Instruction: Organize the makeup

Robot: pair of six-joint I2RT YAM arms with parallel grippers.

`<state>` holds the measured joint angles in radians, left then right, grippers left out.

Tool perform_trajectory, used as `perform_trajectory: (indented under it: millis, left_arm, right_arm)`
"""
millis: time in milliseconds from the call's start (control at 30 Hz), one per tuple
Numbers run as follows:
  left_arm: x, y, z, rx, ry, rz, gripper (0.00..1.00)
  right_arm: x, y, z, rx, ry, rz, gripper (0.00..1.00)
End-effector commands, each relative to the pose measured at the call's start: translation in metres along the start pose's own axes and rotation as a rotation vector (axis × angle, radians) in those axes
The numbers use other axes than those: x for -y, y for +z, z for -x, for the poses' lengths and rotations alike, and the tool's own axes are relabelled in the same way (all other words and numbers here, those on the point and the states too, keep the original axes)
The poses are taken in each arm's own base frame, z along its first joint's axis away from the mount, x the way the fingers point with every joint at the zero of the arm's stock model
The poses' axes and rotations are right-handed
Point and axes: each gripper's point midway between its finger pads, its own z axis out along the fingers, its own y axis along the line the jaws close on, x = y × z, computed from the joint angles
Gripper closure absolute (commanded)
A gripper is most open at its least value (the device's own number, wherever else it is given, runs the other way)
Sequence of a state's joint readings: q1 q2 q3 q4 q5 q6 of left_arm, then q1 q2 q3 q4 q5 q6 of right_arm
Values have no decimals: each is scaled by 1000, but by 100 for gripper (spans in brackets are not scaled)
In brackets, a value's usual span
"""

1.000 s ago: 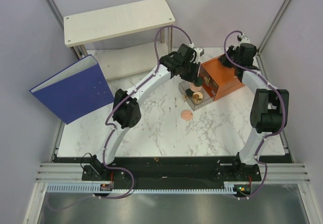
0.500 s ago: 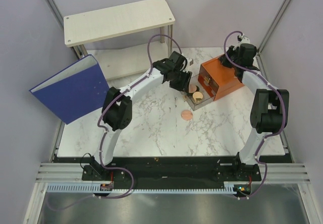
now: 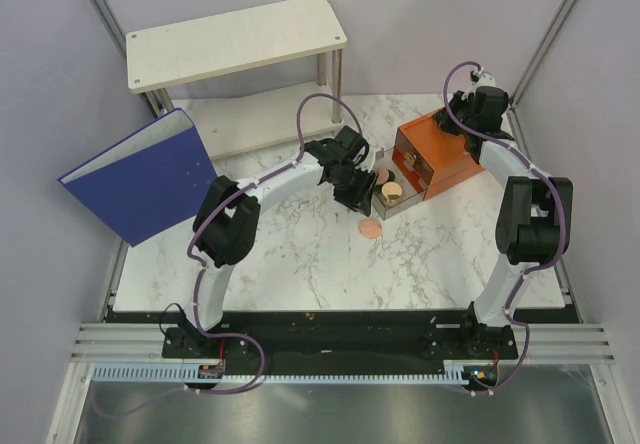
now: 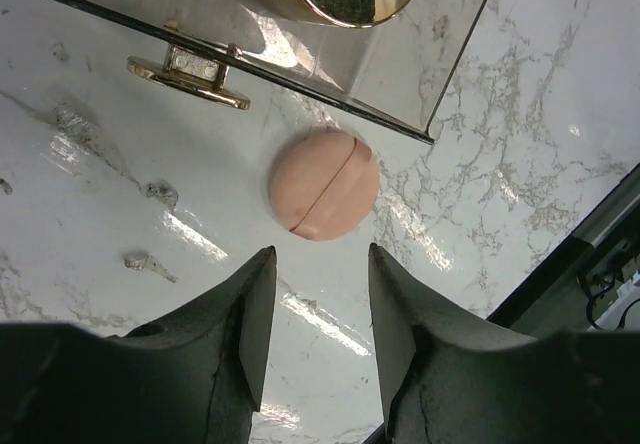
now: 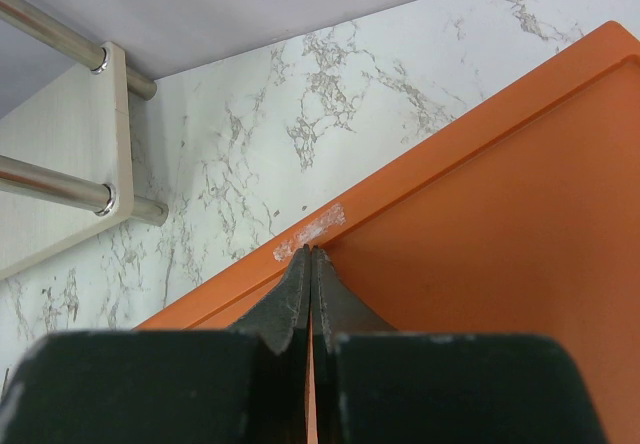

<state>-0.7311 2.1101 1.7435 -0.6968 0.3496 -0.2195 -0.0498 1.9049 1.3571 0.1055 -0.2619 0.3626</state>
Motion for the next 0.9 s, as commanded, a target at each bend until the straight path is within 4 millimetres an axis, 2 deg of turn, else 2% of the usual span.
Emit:
perform_trajectory:
  millis: [0, 233, 367, 633, 767, 867]
  left_arm:
    - [12, 20, 2, 4, 26, -45, 51]
    - [17, 42, -4, -21, 96, -20, 51]
    - [20, 47, -6, -28, 121, -9, 50]
    - [-2, 60, -21, -76, 175, 145, 47]
    - [-10, 64, -37, -123, 208, 200, 54]
    - [-15, 62, -48, -151, 228, 231, 67]
  right_arm:
    - [67, -47, -211, -669, 133, -251, 100]
    - [66, -46, -211, -668, 133, -250, 100]
    - [67, -46, -211, -670, 133, -250, 100]
    - [66, -47, -214, -677, 134, -247, 100]
    - [66, -46, -213, -674, 135, -246, 100]
    - [67, -47, -214, -677, 135, -247, 100]
